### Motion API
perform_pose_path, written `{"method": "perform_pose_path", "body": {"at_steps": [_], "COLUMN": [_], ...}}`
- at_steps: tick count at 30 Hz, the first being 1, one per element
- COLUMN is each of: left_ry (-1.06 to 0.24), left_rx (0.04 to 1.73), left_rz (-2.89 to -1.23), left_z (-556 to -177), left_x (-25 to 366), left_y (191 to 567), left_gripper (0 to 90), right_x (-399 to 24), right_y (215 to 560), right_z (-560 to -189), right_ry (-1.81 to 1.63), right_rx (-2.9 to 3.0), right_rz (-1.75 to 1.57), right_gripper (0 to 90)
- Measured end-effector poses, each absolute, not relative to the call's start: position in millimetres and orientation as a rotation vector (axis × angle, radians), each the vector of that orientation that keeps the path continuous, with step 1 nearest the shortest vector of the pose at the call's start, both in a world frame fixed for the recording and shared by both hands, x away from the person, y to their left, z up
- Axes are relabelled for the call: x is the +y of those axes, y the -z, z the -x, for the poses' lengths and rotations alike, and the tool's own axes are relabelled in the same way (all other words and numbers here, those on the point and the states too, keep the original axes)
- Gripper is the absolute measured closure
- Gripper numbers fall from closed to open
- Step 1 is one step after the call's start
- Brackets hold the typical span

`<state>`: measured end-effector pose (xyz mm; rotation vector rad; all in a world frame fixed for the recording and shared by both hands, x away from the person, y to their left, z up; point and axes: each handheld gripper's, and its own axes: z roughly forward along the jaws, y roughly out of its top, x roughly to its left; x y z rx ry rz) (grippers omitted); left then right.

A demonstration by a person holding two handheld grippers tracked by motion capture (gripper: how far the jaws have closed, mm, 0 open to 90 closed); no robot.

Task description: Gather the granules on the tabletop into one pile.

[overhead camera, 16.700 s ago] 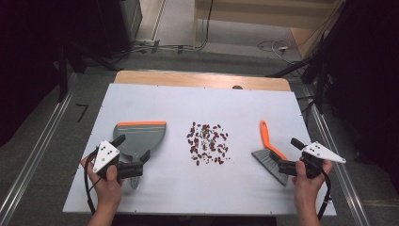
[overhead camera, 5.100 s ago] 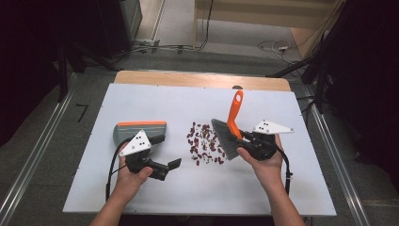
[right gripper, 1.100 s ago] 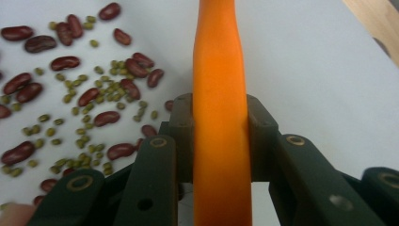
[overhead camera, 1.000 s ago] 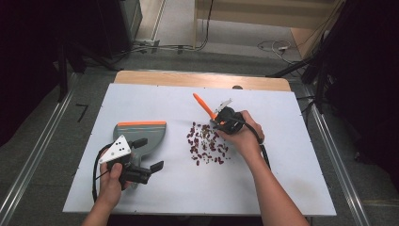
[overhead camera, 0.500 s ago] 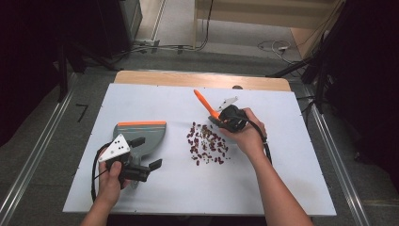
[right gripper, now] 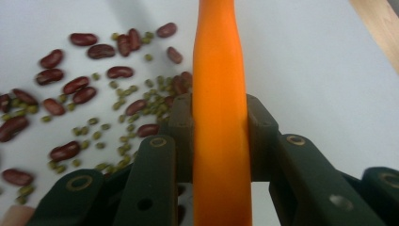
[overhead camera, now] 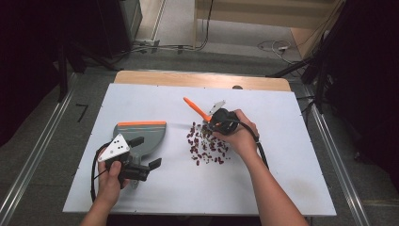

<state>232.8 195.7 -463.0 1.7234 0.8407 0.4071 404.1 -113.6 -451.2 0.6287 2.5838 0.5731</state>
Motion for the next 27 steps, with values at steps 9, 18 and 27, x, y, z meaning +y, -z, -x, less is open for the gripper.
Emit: {"method": "perform_pose_path", "body": {"at_steps": [9,18,27], "left_ry": [-0.42,-0.423,-0.407], "left_rx": [0.851,0.859,0.86], "left_rz": [-1.713,-1.706,-1.714], "left_z": [-233.5,-234.5,-235.1], "left_x": [199.0,204.5,205.7], "left_y": [461.4,460.1,461.7], "left_gripper": [0.0,0.0,0.0], "right_x": [-121.3,-102.2,-79.7], "right_y": [443.0,439.6,452.0], "right_z": [-400.2,-427.7,-432.1], "right_ry": [-0.66,-0.7,-0.623], "right_rx": [2.608,2.554,2.627], "right_rz": [-0.58,-0.488,-0.4], "right_gripper": [68.6,68.7,68.6]}}
